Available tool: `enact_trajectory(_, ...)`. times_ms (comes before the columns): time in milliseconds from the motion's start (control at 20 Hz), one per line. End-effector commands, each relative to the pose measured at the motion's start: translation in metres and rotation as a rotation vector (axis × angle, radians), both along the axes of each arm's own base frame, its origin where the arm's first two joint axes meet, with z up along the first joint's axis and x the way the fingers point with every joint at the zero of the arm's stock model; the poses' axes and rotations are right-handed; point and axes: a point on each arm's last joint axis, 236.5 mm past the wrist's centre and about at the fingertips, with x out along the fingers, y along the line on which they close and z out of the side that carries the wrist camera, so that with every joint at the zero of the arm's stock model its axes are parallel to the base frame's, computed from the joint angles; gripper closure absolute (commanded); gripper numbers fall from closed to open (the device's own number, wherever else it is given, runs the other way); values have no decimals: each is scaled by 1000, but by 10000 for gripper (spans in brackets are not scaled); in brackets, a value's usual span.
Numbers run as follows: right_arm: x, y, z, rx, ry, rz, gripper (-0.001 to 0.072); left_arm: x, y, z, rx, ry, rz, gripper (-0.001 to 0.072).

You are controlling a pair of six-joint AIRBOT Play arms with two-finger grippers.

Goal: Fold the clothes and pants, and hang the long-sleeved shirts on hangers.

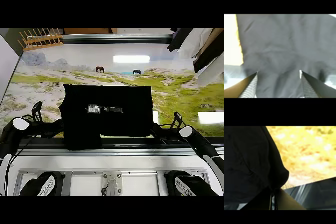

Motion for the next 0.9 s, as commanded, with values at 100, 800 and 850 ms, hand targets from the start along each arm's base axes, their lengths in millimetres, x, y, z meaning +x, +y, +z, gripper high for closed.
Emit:
enact_trajectory(100, -3, 3, -1, 4, 8, 19, 693, -52, 22, -33, 45, 201, 63, 159)
enact_trajectory(800, -9, 2, 12, -13, 27, 97, 694, -66, -44, -38, -87, 190, -98, 698)
enact_trajectory(850, -11, -2, 19, -36, 34, 136, 694, -64, -42, -25, -71, 181, -132, 699)
